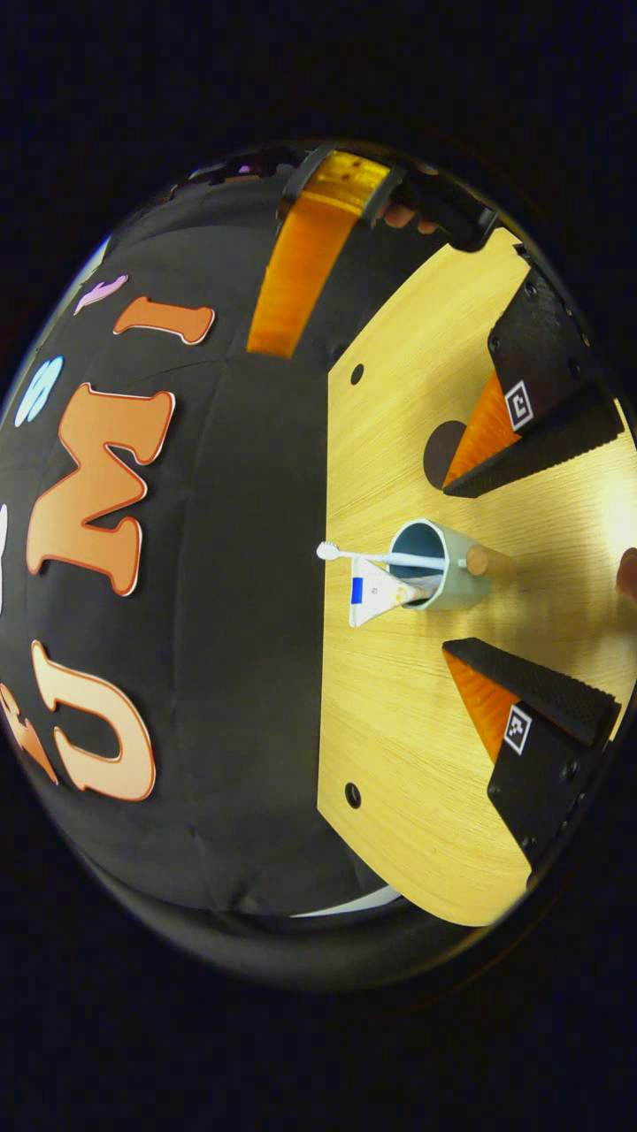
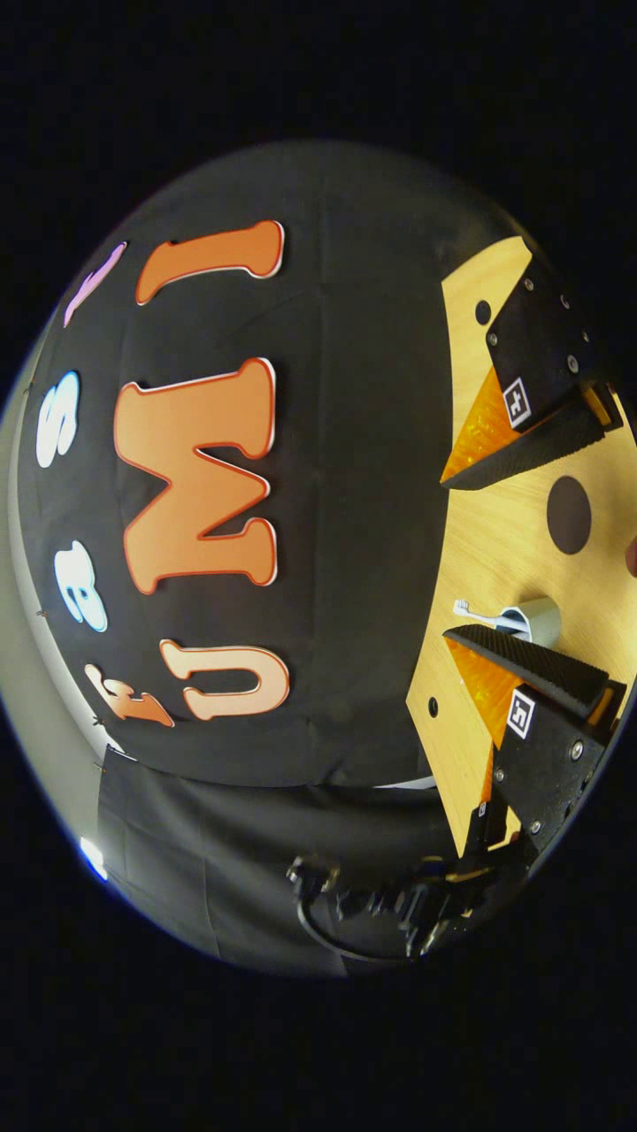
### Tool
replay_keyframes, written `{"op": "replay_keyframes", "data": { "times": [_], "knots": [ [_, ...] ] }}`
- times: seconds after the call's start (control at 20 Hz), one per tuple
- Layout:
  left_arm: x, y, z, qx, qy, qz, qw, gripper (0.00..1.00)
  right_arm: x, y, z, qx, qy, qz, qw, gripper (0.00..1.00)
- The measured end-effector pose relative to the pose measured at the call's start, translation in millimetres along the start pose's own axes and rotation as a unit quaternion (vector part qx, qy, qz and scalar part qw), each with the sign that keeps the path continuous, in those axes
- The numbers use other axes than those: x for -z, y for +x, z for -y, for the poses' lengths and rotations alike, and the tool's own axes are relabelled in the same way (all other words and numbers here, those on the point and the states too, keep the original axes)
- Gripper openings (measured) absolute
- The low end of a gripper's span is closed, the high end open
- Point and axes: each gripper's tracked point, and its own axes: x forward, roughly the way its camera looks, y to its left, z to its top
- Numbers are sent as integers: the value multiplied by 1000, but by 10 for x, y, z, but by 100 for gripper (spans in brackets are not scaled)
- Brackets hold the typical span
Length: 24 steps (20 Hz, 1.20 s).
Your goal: Put the toothbrush and toothpaste on the desktop into the cup, then pick up the cup and place it on the coaster on the desktop.
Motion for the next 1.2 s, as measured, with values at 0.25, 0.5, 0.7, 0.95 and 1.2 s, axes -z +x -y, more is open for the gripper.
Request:
{"op": "replay_keyframes", "data": {
  "times": [0.25,0.5,0.7,0.95,1.2],
  "knots": [
    [120,223,44,8,-5,-67,998,96,-300,-528,371,25,-25,24,999,96],
    [365,425,8,-27,17,-160,987,96,-534,-1016,613,35,-32,44,998,97],
    [633,548,119,-17,5,-241,970,96,-739,-1371,748,44,-38,74,996,97],
    [788,727,23,-49,3,-274,961,96,-781,-1611,819,48,-46,90,994,96],
    [852,785,-23,-60,-23,-275,959,76,-723,-1722,801,43,-34,100,993,96]
  ]
}}
